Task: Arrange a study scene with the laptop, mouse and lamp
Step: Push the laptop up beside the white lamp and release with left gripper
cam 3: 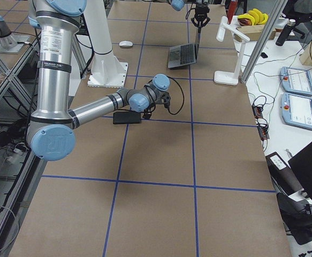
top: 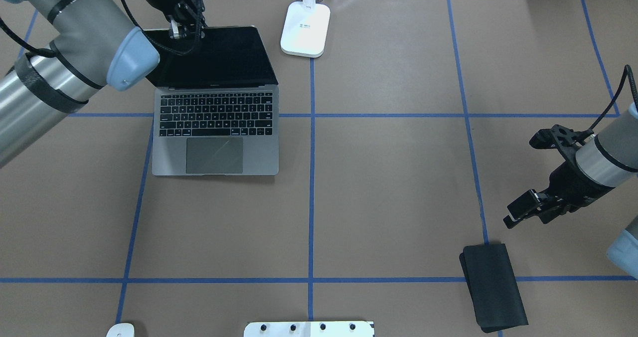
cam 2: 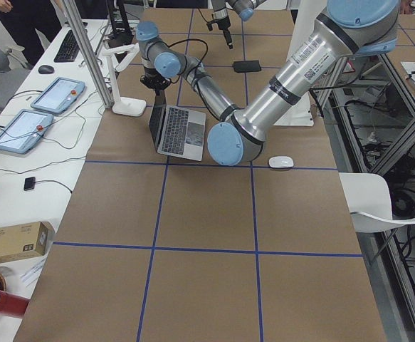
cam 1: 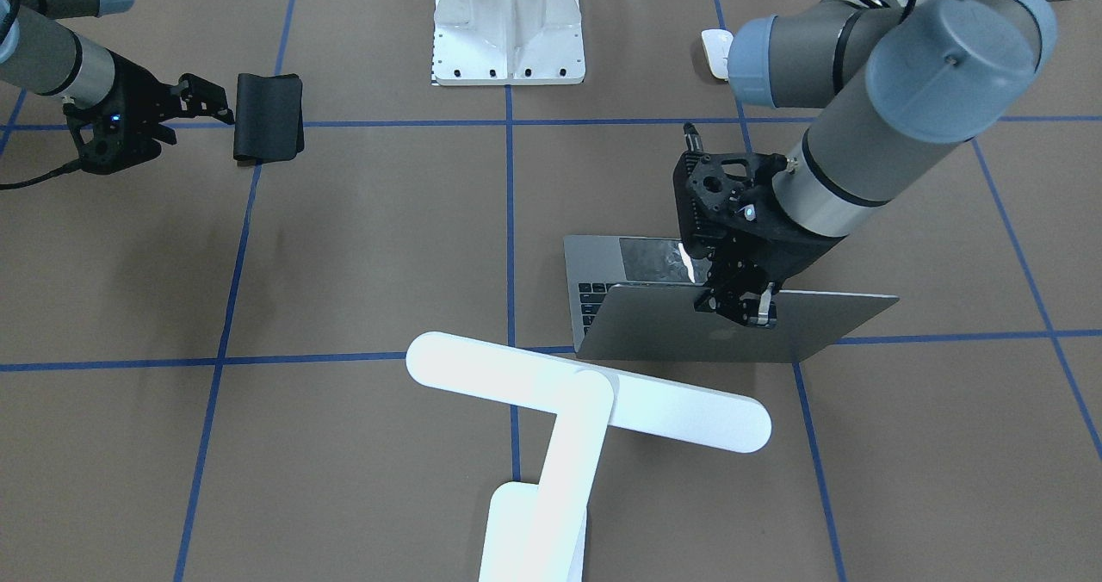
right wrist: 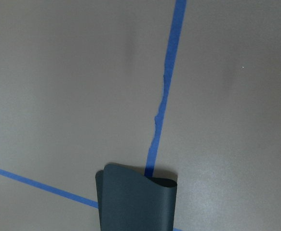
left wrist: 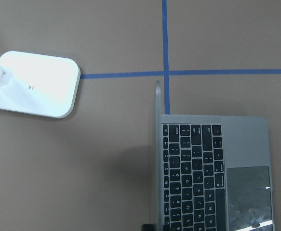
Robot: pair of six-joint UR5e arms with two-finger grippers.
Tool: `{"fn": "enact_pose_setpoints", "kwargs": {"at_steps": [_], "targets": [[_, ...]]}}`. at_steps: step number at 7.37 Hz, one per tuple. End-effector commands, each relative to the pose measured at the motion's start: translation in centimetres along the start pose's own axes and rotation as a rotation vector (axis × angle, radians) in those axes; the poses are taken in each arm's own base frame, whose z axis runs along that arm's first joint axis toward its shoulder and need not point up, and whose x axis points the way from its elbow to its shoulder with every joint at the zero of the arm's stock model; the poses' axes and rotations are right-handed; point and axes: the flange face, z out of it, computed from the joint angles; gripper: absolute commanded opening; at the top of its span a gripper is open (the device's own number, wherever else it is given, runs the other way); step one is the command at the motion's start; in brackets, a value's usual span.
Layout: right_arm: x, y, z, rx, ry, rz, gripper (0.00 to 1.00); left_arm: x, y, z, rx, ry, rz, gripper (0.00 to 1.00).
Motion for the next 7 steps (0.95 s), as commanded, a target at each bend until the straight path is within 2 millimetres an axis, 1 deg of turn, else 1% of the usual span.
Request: {"fn": "enact_pose_setpoints", "kwargs": {"at_steps": [1,4,5,7], "targets": [[0.1,-0.1,0.1,-0.002,0.000,0.005,0.99,-1.2,-0.1,2.1,0.010,-0.019,0.027,0.02],[0.8,-0.4,0.9,-0.035,-0.012,0.025,0.99,-1.1,0.1,2.2,0.007,-0.017,0.024,0.02],[0.1,-0.8,0.8,-0.036,-0.020,0.019,0.99,-1.1,0.2,2.4,0.005,-0.015,0.023,0.02],[-0.2,-1.1,0.7,-0.034,-0.022,0.017,0.99,-1.2,0.0,2.3,0.006,-0.018,0.023,0.03]]}}
